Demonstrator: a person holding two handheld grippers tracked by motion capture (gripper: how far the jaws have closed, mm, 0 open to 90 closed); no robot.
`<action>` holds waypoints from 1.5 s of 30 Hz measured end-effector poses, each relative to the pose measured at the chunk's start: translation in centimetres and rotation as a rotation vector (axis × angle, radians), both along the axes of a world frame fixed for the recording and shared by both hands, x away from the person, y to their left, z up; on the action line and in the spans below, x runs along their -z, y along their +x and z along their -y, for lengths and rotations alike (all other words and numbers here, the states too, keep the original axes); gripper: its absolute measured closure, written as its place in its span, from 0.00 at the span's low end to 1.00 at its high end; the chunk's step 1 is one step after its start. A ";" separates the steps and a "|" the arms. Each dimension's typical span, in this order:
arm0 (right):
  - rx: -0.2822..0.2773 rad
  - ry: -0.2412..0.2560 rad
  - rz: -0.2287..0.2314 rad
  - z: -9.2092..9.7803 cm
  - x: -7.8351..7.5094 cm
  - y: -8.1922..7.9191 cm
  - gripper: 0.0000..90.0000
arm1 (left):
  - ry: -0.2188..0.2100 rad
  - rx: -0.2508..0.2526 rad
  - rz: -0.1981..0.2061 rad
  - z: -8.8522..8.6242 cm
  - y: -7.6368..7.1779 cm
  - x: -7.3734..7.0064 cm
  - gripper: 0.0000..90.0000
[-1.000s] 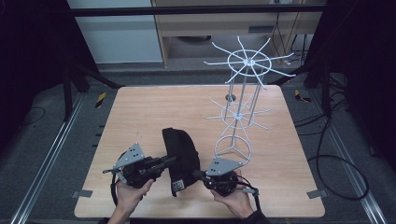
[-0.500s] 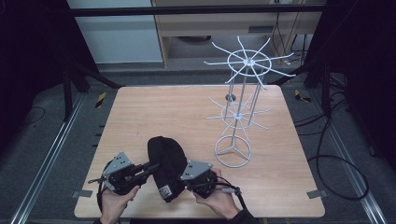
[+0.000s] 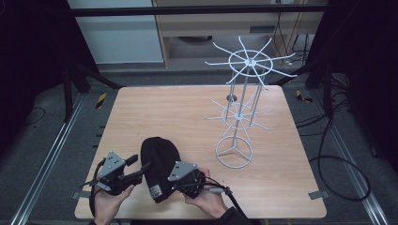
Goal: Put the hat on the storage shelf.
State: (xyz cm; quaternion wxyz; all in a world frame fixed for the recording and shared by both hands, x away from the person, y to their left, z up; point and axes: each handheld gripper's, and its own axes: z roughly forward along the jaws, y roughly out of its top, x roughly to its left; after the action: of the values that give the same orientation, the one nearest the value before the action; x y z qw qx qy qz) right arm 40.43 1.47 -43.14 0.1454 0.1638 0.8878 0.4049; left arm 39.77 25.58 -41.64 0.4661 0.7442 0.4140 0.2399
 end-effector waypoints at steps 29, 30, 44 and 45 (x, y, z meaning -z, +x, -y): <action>-0.053 0.076 -0.005 -1.9 0.4 -0.4 0.82 | -0.028 -0.080 -0.138 -0.9 1.2 1.2 0.61; -0.053 0.095 -0.001 -1.7 0.3 -0.4 0.77 | -0.026 -0.083 -0.136 -1.0 1.2 1.2 0.61; -0.050 0.122 -0.013 -1.3 3.2 -0.6 0.41 | -0.070 -0.118 -0.119 -2.0 1.2 1.0 0.65; -0.040 0.129 -0.014 -1.2 3.3 -0.5 0.41 | -0.072 -0.119 -0.119 -2.0 1.2 1.0 0.65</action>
State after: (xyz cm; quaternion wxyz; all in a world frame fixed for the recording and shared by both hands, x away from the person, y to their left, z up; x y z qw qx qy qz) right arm 39.89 2.68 -46.40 0.1200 0.1579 0.8639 0.4630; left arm 40.96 27.61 -42.61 0.4519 0.7140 0.4928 0.2078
